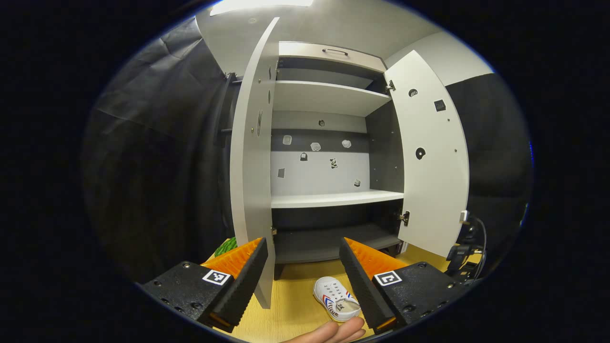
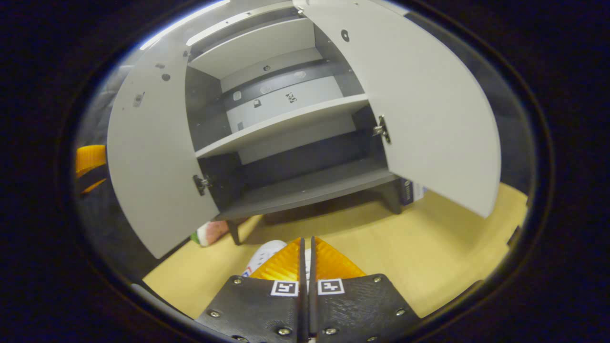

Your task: Grab one shoe with the right hand and put it into the shoe cabinet, grab the other shoe with the left hand and put it into the shoe cabinet; then close the right door with the right hand and the left door with the left hand.

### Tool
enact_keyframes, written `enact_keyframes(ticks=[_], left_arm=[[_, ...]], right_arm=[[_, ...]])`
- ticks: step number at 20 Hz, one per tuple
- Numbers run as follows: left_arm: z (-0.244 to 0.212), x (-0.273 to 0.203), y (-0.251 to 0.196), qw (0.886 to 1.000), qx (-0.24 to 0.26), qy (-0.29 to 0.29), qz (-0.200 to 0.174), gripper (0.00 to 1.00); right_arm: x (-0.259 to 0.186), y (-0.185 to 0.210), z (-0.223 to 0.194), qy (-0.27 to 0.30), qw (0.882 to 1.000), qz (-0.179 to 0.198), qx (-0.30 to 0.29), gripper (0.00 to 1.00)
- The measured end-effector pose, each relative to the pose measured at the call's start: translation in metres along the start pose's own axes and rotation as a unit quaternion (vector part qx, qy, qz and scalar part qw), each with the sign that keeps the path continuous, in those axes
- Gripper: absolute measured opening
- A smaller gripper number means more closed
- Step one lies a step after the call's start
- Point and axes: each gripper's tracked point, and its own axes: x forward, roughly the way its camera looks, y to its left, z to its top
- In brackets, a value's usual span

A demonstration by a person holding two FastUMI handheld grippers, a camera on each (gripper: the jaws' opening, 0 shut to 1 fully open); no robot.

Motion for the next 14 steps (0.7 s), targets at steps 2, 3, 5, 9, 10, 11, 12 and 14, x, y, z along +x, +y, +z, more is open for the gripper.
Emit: enact_keyframes(ticks=[2,3,5,9,10,11,12,14], left_arm=[[-0.004,0.001,-0.002,1.0,0.001,0.004,-0.002,0.94],[-0.006,0.002,0.0,1.0,0.001,0.004,-0.002,0.94],[-0.01,0.003,0.001,1.0,0.002,0.008,-0.001,0.94],[-0.012,0.004,0.002,1.0,0.001,0.01,-0.003,0.94],[-0.013,0.004,0.001,1.0,0.001,0.01,-0.003,0.94],[-0.016,0.005,0.001,1.0,0.001,0.012,-0.004,0.94],[-0.017,0.005,0.0,1.0,0.001,0.014,-0.005,0.94],[-0.019,0.006,-0.002,1.0,0.002,0.019,-0.007,0.94]], right_arm=[[-0.007,0.012,-0.007,0.011,1.0,0.015,-0.005,0.01],[-0.01,0.013,-0.015,0.021,1.0,0.017,-0.007,0.01],[-0.01,0.012,-0.038,0.052,0.999,0.014,-0.01,0.01],[-0.016,0.009,-0.071,0.097,0.995,0.02,-0.021,0.1],[-0.019,0.008,-0.077,0.105,0.994,0.021,-0.025,0.21],[-0.021,0.009,-0.081,0.111,0.993,0.029,-0.024,0.3],[-0.02,0.008,-0.088,0.121,0.992,0.03,-0.023,0.31],[-0.023,0.011,-0.099,0.141,0.989,0.035,-0.02,0.31]])
